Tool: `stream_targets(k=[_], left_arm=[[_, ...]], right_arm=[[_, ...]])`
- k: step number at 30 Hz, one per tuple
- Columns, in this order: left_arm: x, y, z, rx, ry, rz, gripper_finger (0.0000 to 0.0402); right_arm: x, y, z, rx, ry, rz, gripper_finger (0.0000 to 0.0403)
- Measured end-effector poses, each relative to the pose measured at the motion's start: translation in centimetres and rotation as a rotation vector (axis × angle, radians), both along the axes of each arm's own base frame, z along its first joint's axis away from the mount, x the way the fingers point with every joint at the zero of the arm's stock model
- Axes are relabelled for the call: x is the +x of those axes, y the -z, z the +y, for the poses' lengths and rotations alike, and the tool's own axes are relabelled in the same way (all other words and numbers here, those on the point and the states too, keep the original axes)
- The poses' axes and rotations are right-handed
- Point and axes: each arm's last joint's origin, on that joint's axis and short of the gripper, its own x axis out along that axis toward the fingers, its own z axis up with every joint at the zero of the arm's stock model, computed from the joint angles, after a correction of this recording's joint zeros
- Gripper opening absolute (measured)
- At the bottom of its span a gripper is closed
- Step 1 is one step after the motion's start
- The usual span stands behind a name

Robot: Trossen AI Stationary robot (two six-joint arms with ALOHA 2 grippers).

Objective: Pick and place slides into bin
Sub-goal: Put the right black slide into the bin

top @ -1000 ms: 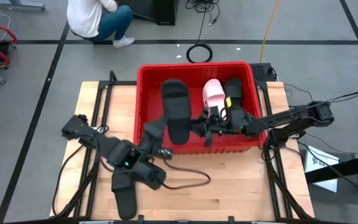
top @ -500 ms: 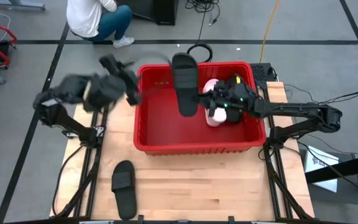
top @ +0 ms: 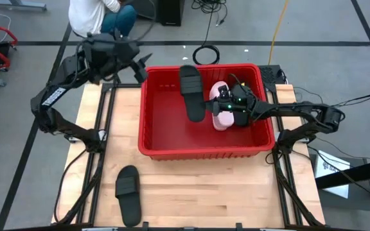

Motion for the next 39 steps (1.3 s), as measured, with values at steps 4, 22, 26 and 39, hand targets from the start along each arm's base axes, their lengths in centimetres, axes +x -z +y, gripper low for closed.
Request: stream_targets(k=[4, 22, 26, 39], left_arm=[[0.2, 0.7, 2.2, -0.028, 0.074, -0.061, 0.0225], [-0.1, 6.6, 7.4, -0.100, 0.122, -0.134, 0.0225], [-0.4, 6.3, 6.9, -0.082, 0.164, -0.163, 0.0225], [-0.6, 5.4, 5.5, -0.051, 0.274, -0.193, 0.0225]], right_arm=[[-0.1, 0.6, -0.5, 0.023, 0.005, 0.014, 0.0076], [-0.8, 2.4, -0.8, 0.225, 0.097, 0.161, 0.0076], [-0.8, 2.4, -0.6, 0.361, 0.104, 0.146, 0.0076], [-0.1, 4.8, -0.4, 0.490, 0.175, 0.232, 0.0080]])
